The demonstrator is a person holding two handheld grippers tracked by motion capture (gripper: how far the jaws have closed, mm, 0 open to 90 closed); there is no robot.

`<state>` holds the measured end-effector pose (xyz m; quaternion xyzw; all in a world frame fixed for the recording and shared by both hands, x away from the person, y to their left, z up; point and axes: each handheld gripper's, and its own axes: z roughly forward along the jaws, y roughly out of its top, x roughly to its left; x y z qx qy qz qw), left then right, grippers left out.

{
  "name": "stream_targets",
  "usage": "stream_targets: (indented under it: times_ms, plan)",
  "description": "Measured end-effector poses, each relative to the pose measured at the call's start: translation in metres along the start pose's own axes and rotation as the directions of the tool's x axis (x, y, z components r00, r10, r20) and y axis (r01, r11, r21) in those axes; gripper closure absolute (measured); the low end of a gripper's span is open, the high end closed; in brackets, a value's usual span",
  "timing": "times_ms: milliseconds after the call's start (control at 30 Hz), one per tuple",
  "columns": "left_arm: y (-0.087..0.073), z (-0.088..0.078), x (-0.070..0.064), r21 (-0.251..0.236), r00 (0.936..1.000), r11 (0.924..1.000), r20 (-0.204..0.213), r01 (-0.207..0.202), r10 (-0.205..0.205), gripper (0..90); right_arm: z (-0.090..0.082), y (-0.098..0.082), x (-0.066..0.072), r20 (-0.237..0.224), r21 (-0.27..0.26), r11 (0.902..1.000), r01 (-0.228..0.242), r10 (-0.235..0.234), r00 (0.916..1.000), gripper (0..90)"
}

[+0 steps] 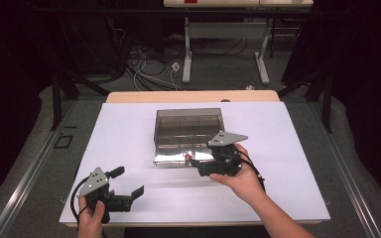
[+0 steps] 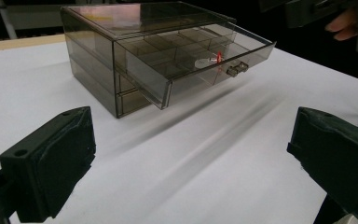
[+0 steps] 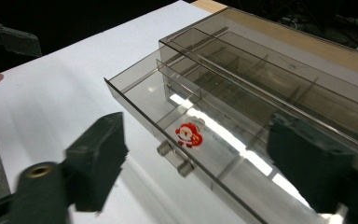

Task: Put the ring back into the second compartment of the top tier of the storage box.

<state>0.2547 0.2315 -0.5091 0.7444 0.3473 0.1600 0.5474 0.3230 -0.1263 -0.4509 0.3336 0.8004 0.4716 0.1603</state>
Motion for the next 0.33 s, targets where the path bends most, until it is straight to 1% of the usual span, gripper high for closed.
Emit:
stream_targets:
  times_ms: [67, 100, 133, 167, 200, 233, 267, 333]
  plan:
    - [0.000, 0.000, 0.000, -0.008, 1.0000, 1.0000, -0.002, 0.003, -0.003, 0.0, -0.007, -0.005, -0.002, 0.009, -0.017, 0.9998, 0.006, -0.006, 0.9999, 15.0]
    - [0.000, 0.000, 0.000, -0.001, 1.0000, 1.0000, -0.001, 0.001, -0.001, 0.0, -0.011, -0.008, -0.004, 0.012, -0.025, 0.9997, 0.004, -0.004, 0.9999, 14.7]
    - [0.000, 0.001, 0.000, -0.005, 1.0000, 1.0000, -0.003, 0.002, -0.002, 0.0, -0.014, -0.011, -0.005, 0.015, -0.035, 0.9994, -0.008, 0.009, 0.9998, 14.3]
    - [0.000, 0.001, 0.000, -0.004, 1.0000, 1.0000, -0.004, 0.004, -0.004, 0.0, -0.018, -0.015, -0.006, 0.018, -0.038, 0.9992, -0.010, 0.010, 0.9998, 12.9]
    - [0.000, 0.001, 0.000, -0.003, 1.0000, 1.0000, -0.003, 0.003, -0.003, 0.0, -0.021, -0.018, -0.007, 0.037, -0.051, 0.9986, -0.015, 0.017, 0.9992, 10.9]
    - [0.000, 0.001, 0.000, -0.001, 1.0000, 1.0000, -0.002, 0.003, -0.003, 0.0, -0.024, -0.022, -0.008, 0.050, -0.056, 0.9983, -0.012, 0.014, 0.9986, 8.4]
    - [0.000, 0.002, -0.001, -0.006, 1.0000, 1.0000, -0.002, 0.003, -0.003, 0.0, -0.027, -0.025, -0.009, 0.056, -0.060, 0.9982, -0.007, 0.010, 0.9984, 5.8]
    - [0.000, 0.003, -0.001, -0.004, 1.0000, 1.0000, -0.002, -0.001, 0.001, 0.0, -0.034, -0.032, -0.012, 0.060, -0.076, 0.9969, -0.021, 0.025, 0.9978, 2.0]
